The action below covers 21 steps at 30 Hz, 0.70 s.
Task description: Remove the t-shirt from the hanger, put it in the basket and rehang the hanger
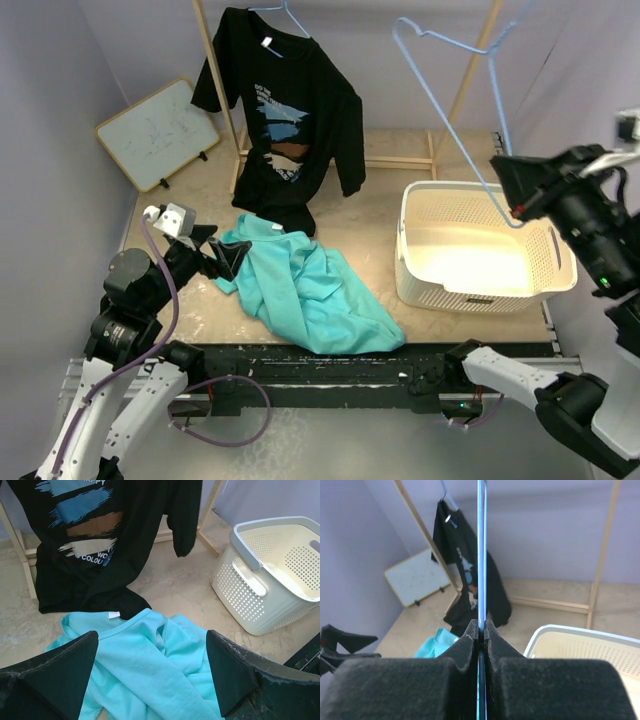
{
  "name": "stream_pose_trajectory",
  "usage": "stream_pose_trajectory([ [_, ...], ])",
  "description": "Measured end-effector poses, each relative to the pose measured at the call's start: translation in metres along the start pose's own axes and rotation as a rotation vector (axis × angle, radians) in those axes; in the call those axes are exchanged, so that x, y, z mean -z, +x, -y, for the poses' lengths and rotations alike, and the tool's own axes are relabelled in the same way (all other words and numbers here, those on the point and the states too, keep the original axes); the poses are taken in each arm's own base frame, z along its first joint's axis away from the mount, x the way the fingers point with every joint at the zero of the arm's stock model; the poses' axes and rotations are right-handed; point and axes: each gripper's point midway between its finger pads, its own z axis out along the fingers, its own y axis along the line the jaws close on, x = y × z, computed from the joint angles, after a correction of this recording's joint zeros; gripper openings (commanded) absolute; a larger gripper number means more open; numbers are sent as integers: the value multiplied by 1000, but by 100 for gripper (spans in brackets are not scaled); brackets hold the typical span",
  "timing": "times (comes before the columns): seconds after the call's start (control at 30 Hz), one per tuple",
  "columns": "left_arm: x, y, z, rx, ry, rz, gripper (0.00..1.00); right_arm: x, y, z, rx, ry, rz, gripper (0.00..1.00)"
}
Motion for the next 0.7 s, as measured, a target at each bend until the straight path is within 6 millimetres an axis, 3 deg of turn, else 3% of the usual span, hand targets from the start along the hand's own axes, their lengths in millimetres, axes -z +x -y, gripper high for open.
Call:
stream_pose_trajectory([
  [0.13, 0, 2, -1, 2, -2, -8, 91, 23, -11, 16, -11, 64, 74, 0],
  [0.23, -1, 3, -1, 3, -3, -12, 90, 9, -3, 24, 4, 114, 61, 0],
  [0.57, 0, 6, -1, 7, -6, -24, 90, -133, 69, 32, 131, 221, -170, 0],
  [0.7, 0, 7, -1, 8, -7, -31, 89, -165, 78, 35, 163, 247, -191, 0],
])
